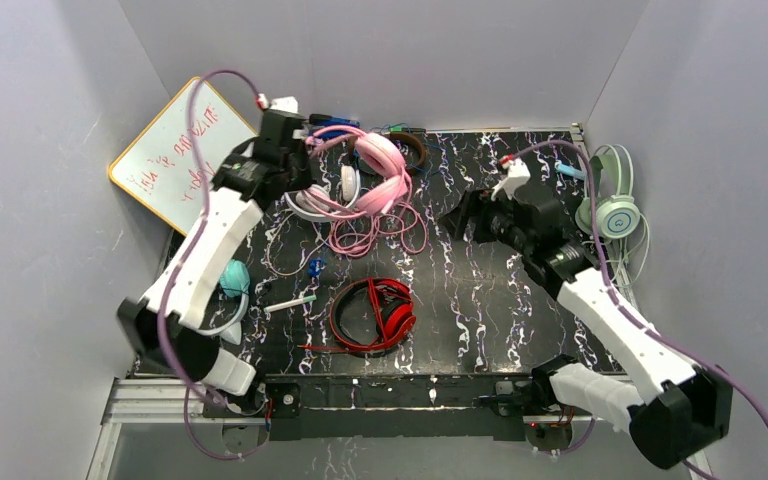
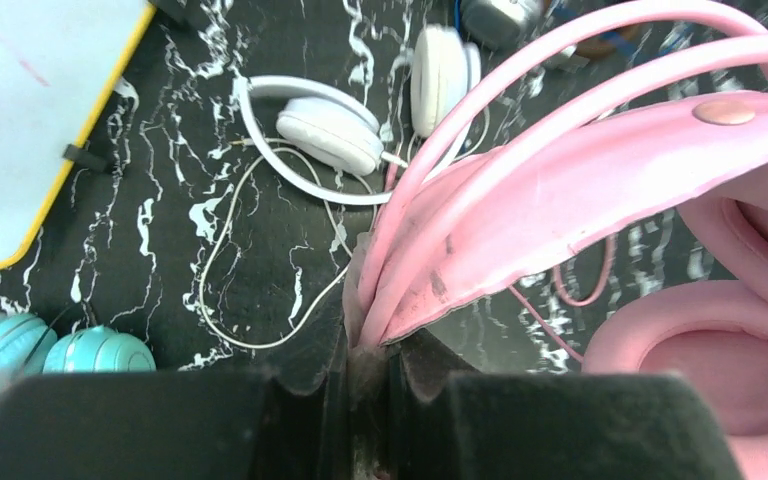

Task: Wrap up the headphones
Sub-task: Untie the headphones cable from the headphones.

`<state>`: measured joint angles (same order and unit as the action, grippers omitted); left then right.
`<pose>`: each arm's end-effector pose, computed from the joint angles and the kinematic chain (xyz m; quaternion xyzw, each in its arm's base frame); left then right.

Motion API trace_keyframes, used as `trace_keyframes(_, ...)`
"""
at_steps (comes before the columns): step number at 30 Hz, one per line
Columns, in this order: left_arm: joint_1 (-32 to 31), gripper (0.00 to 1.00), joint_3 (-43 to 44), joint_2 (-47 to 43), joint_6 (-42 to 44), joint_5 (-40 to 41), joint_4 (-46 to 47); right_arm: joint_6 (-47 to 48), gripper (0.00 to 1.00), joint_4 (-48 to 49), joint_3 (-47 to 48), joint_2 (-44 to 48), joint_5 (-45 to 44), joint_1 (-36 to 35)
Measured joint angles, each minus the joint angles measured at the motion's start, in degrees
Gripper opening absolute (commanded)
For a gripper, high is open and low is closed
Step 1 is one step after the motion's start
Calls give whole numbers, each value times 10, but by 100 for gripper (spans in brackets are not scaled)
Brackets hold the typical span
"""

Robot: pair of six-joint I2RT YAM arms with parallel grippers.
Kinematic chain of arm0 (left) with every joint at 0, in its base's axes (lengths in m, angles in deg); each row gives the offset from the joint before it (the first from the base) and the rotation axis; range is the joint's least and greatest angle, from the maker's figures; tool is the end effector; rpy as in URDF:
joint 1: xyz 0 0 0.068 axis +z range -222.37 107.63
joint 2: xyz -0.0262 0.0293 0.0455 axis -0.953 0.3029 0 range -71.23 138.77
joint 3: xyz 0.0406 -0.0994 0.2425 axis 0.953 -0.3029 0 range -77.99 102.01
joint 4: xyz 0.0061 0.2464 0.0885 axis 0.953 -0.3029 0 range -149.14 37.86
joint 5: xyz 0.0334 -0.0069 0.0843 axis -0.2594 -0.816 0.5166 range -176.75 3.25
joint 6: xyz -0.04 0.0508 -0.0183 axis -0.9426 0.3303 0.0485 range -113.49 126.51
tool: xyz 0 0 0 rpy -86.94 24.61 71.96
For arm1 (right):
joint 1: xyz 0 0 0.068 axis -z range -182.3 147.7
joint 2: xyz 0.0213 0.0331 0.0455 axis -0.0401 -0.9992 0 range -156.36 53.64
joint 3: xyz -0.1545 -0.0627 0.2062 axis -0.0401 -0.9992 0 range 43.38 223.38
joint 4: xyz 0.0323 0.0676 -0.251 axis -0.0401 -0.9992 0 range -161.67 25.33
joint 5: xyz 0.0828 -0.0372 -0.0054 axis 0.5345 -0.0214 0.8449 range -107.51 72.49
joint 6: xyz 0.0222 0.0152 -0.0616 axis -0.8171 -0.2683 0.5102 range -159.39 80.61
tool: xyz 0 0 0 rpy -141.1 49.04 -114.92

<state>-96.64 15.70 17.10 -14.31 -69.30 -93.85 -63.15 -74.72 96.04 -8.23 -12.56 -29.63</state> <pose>0.3275 -0.1302 0.3780 -0.0418 0.8837 -0.0460 0.4638 0.2391 0.1288 0.3172 -0.0503 0.8134 0.2812 0.5067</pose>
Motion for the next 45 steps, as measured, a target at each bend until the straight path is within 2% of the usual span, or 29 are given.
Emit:
trace_keyframes(4,7,0,12,-89,-42,-2,-30,3,88,36,-67,67,12,0)
trace_keyframes(7,12,0,45,-125,-78,-34,-56,9,88,60,-88,86,58,1)
trace_keyframes(14,12,0,23,-192,-211,-216,-19,14,89,179,-114,87,214,2)
trace_keyframes(18,12,0,4,-204,-283,-306,6,10,89,239,-160,103,249,2)
trace_keyframes(23,12,0,4,-206,-336,-362,28,12,89,280,-169,105,276,2)
trace_keyframes(31,12,0,5,-207,-367,-410,37,12,89,365,-149,35,348,2)
trace_keyframes(38,12,0,15,-206,-375,-428,40,-5,87,425,-78,-51,383,-7)
trace_keyframes(42,12,0,19,-206,-376,-435,45,-12,81,450,-30,-83,388,-26)
trace_keyframes(45,12,0,19,-206,-375,-443,44,-19,64,470,6,-108,389,-40)
